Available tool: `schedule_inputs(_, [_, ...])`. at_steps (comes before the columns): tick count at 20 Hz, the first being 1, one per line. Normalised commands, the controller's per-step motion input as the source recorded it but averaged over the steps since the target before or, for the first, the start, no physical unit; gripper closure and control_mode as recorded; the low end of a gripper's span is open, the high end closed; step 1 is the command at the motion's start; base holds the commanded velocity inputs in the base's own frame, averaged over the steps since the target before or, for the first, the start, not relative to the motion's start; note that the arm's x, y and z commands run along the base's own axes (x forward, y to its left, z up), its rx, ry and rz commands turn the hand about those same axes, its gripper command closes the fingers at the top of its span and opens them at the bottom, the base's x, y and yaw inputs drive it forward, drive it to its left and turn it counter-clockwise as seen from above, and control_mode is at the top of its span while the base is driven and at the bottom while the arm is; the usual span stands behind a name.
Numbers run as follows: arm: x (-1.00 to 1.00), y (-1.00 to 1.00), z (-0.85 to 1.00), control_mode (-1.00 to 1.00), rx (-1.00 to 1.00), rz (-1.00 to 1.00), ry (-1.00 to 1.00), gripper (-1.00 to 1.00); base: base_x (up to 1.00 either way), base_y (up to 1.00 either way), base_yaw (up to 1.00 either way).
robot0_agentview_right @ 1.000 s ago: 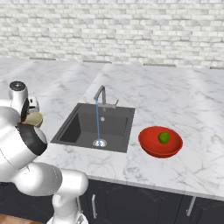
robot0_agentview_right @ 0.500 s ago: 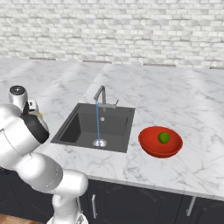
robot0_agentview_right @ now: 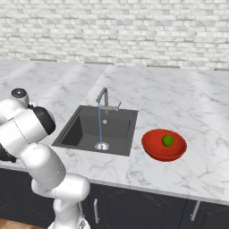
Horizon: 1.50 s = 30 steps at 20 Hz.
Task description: Pick the bell peppers from the sink and place them in one bowl. Place the lime in the other bowl. Then turn off the sink faucet.
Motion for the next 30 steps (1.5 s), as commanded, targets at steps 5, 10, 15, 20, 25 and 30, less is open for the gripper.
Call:
schedule_inputs(5, [0.06,-0.01,0.03,-1.00,0.00,-0.04,0.00,-1.00,0.00,0.00,0.00])
schedule_inputs(10, [-0.14,-0.41,0.35,-1.00,0.00,-0.07,0.00,-1.00,0.00,0.00,0.00])
schedule_inputs(15, [-0.11,-0.36,0.64,-1.00,0.01,-0.02,-0.04,-1.00,0.00,0.00,0.00])
schedule_inputs(20, [-0.24,-0.41,0.58,-1.00,0.00,0.00,-0.03,-1.00,0.00,0.00,0.00])
schedule_inputs(25, [-0.23,-0.56,0.46,-1.00,0.00,0.00,-0.04,-1.00,0.00,0.00,0.00])
schedule_inputs(30, [-0.27,-0.64,0.35,-1.00,0.00,0.04,-0.07,-1.00,0.00,0.00,0.00])
